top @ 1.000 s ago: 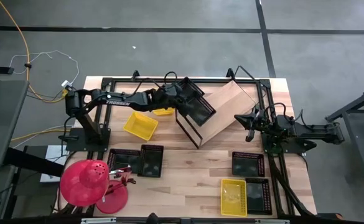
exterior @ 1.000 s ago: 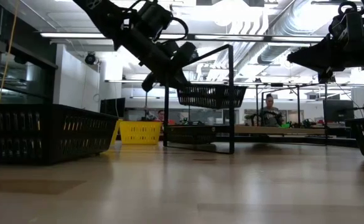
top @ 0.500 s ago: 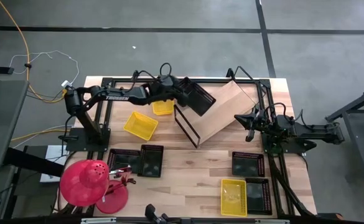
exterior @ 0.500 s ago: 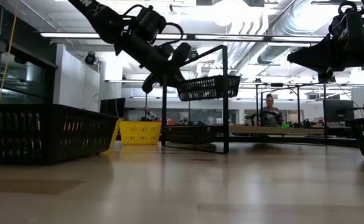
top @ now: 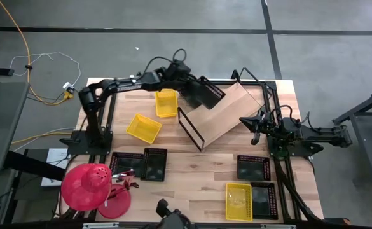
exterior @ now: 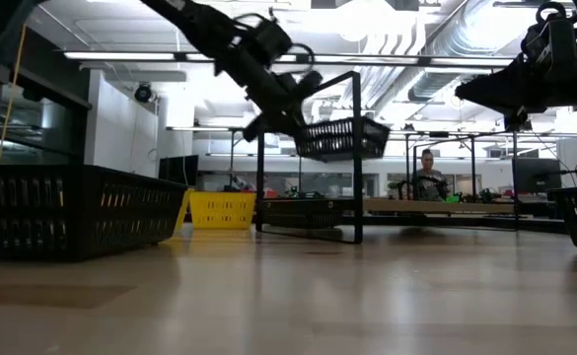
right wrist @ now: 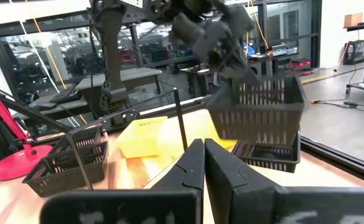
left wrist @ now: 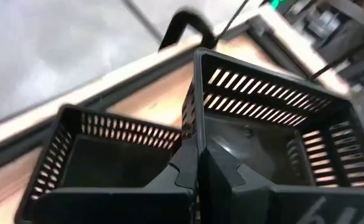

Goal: Stack baskets on shelf by color
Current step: Put the black bin on the shelf

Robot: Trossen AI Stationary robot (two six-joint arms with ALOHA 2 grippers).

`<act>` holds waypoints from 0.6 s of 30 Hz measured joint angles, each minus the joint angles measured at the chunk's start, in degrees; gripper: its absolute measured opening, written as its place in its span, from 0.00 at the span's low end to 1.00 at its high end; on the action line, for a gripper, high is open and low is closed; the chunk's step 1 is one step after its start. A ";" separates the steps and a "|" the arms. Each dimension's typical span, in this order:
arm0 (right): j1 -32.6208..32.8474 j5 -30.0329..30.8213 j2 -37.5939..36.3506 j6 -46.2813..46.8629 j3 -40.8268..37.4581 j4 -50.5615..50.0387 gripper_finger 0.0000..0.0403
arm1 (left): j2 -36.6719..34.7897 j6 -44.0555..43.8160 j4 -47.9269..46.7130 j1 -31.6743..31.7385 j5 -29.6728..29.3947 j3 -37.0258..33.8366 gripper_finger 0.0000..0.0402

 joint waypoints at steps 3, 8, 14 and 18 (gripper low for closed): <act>0.00 0.00 0.00 0.00 -0.02 0.00 0.00 | 3.50 -0.24 -1.89 -1.34 0.88 2.83 0.00; 0.00 -0.02 0.00 -0.01 0.00 0.01 0.00 | 6.10 -1.33 -2.81 -3.86 0.73 3.39 0.00; 0.00 0.00 0.00 0.00 0.00 0.02 0.00 | 6.21 -1.42 -4.90 -7.27 -4.01 3.39 0.00; 0.00 -0.02 0.00 -0.01 0.00 0.02 0.00 | 6.21 -1.51 -7.33 -9.26 -8.09 3.39 0.00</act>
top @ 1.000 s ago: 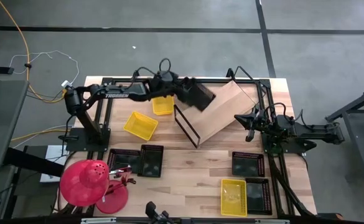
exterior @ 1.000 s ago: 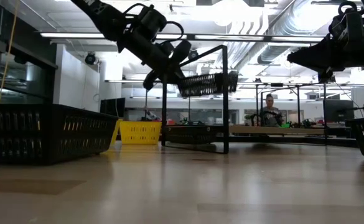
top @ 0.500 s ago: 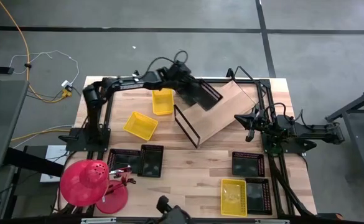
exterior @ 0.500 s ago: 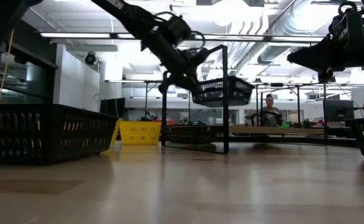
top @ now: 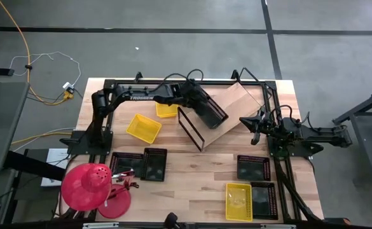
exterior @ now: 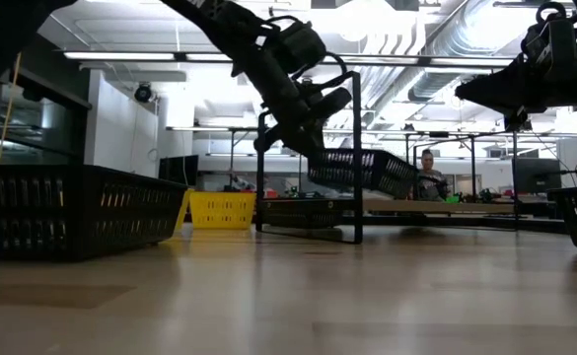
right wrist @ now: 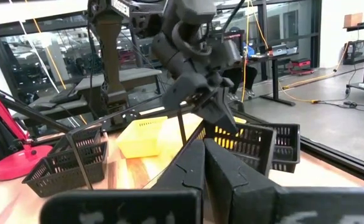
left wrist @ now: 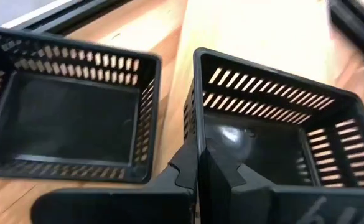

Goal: Stack baskets on shelf by color
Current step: Put the black bin on the shelf

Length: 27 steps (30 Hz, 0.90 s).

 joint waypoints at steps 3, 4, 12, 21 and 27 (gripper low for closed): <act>0.00 0.02 0.00 0.01 0.00 0.01 0.00 | 0.00 0.03 -1.58 -1.07 -1.44 0.00 0.00; 0.00 0.02 0.00 -0.01 0.00 -0.02 0.00 | 0.00 0.05 -1.78 -1.39 -2.00 0.00 0.00; 0.00 0.02 0.00 0.01 0.00 -0.02 0.00 | 0.00 1.92 -2.10 -3.23 -2.92 0.00 0.00; 0.00 0.02 0.00 0.01 0.00 -0.01 0.00 | 0.00 3.24 -2.21 -3.67 -4.61 0.00 0.07; 0.00 0.01 0.00 0.01 -0.01 -0.01 0.00 | -0.11 3.27 -2.32 -3.67 -4.63 -0.01 0.16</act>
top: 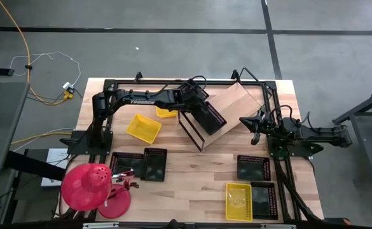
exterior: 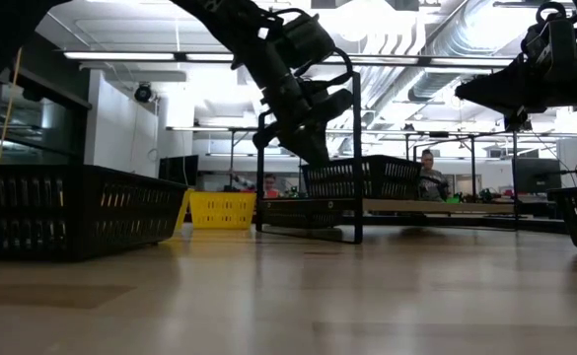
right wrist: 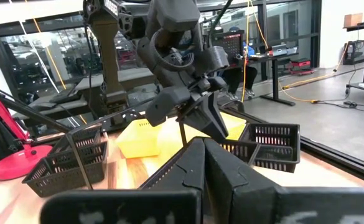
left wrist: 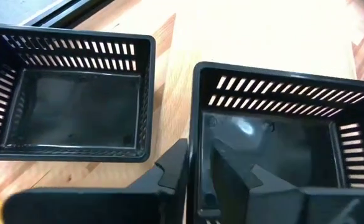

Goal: Stack baskets on shelf by color
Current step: Put the black bin on the shelf

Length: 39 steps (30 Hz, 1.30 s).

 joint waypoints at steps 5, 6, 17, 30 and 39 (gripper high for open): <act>0.00 0.01 0.00 0.00 0.01 0.01 0.00 | -1.54 1.34 -0.67 0.34 0.02 0.17 0.26; 0.00 0.01 0.00 0.00 0.00 0.01 0.00 | -2.07 1.78 -0.64 0.54 0.00 0.16 0.28; 0.00 0.01 -0.02 0.00 0.01 0.00 0.00 | -14.68 11.52 1.43 0.95 -0.63 -0.13 0.42; 0.00 0.01 0.00 0.00 0.01 -0.01 0.00 | -37.03 22.08 36.78 -12.11 -8.27 -34.03 0.40; 0.00 0.01 0.00 0.00 0.00 0.01 0.00 | -47.42 28.60 70.66 -18.75 -8.22 -58.49 0.40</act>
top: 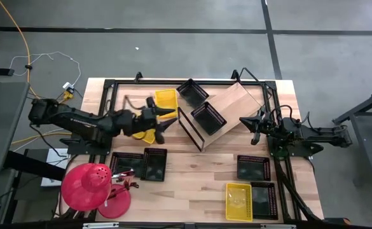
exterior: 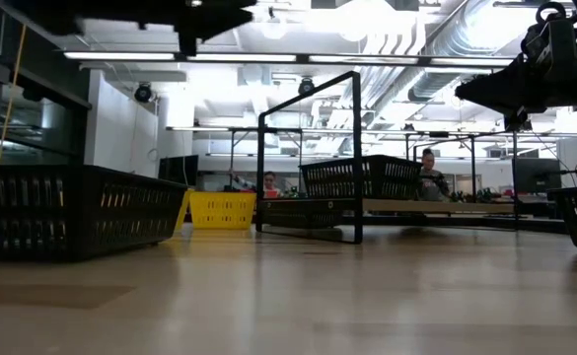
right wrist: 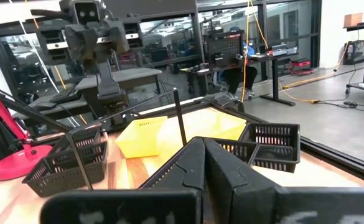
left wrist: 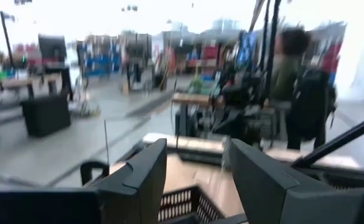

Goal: Stack baskets on shelf by color
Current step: Put the black bin on the shelf

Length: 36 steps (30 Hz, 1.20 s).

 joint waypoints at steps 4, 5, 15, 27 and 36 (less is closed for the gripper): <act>0.00 0.00 0.00 0.00 0.01 -0.01 0.00 | -3.42 3.38 2.09 -1.53 -0.05 -4.70 0.40; 0.00 0.00 0.00 0.00 0.01 -0.02 0.00 | -4.34 3.77 1.85 -1.61 -0.21 -5.70 0.40; 0.00 0.00 0.00 0.00 0.01 0.00 0.00 | -14.99 2.83 1.57 -1.81 2.60 -15.75 0.40; 0.00 0.14 0.00 1.35 -0.01 0.89 0.00 | -24.04 -0.89 -5.01 -1.79 4.15 -20.74 0.40; 0.00 0.22 -0.02 0.00 -0.01 6.92 0.00 | -24.03 -6.03 -15.47 -1.79 4.54 -20.80 0.40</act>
